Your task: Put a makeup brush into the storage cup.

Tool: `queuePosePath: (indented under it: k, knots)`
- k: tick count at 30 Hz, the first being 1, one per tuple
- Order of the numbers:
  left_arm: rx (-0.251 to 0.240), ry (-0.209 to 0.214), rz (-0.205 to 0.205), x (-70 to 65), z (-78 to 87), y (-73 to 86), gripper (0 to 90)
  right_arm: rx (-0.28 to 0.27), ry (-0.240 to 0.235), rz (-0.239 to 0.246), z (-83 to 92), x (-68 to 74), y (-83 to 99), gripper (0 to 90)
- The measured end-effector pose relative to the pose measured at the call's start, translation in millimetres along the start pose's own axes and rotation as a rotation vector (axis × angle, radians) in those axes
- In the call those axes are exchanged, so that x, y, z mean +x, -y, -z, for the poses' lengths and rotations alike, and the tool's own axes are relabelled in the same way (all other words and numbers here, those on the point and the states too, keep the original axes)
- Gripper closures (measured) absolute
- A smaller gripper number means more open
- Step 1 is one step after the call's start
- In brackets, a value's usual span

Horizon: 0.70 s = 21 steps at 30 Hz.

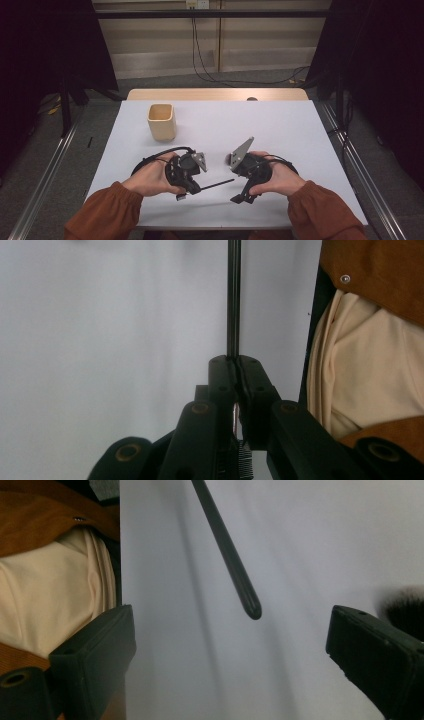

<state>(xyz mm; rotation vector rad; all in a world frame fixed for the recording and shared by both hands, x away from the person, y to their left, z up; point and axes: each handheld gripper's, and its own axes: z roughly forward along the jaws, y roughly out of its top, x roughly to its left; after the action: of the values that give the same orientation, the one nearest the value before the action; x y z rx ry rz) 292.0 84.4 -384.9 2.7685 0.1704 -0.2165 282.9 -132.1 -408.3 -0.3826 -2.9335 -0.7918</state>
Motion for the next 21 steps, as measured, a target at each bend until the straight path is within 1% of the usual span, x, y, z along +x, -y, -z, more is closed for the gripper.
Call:
queuePosePath:
  k: [2, 3, 4, 5, 7, 8, 12, 13, 14, 15, 17, 18, 20, 21]
  knots:
    - [0.006, 0.004, -0.004, 0.2, -0.5, -0.1, 85.6, 0.029, -0.006, 0.007, -2.5, -0.9, -2.5, 5.3]
    - [-0.001, 0.008, 0.013, -0.5, -1.5, 0.0, 85.6, 0.048, -0.005, 0.003, -3.4, -0.4, -4.1, 5.0]
    - [0.011, 0.013, 0.006, 0.2, -1.6, -0.3, 85.6, 0.063, -0.004, 0.01, -4.1, -0.7, -5.3, 4.8]
    - [0.022, 0.009, 0.002, 0.4, -2.2, -0.8, 85.6, 0.077, -0.004, 0.01, -5.0, -0.8, -6.5, 4.4]
    - [0.045, 0.014, -0.011, 1.8, -2.9, -1.7, 85.6, 0.105, 0.01, 0.011, -6.6, -1.1, -8.4, 4.1]
    - [0.041, 0.005, -0.004, 1.1, -4.4, -1.7, 85.6, 0.127, 0.012, 0.007, -7.3, -1.1, -9.1, 4.5]
    - [0.059, 0.015, -0.001, 2.3, -4.9, -2.6, 85.6, 0.206, 0.018, 0.024, -11.3, -4.4, -10.6, 5.7]
    - [0.057, 0.003, 0.001, 1.8, -5.4, -2.7, 85.6, 0.22, 0.012, 0.018, -12.0, -4.6, -11.0, 6.1]
    - [0.076, 0.007, -0.011, 2.7, -4.4, -3.3, 85.6, 0.229, 0.01, 0.026, -12.9, -5.2, -11.3, 6.9]
    - [0.068, 0.009, 0.002, 1.7, -5.2, -3.3, 85.6, 0.245, 0.009, 0.022, -12.9, -4.8, -12.2, 7.0]
    - [0.076, 0.019, -0.003, 2.0, -5.4, -3.6, 85.6, 0.252, 0.001, 0.027, -14.5, -5.3, -13.0, 7.1]
    - [0.086, 0.022, -0.015, 2.5, -5.3, -3.8, 85.6, 0.254, 0.0, 0.028, -15.1, -5.5, -13.5, 7.2]
    - [0.083, 0.018, -0.016, 2.6, -6.1, -4.0, 85.6, 0.253, -0.007, 0.026, -16.0, -5.5, -14.7, 9.8]
    - [0.07, 0.007, -0.008, 1.6, -7.5, -3.8, 85.5, 0.247, -0.009, 0.029, -16.8, -5.5, -15.1, 11.9]
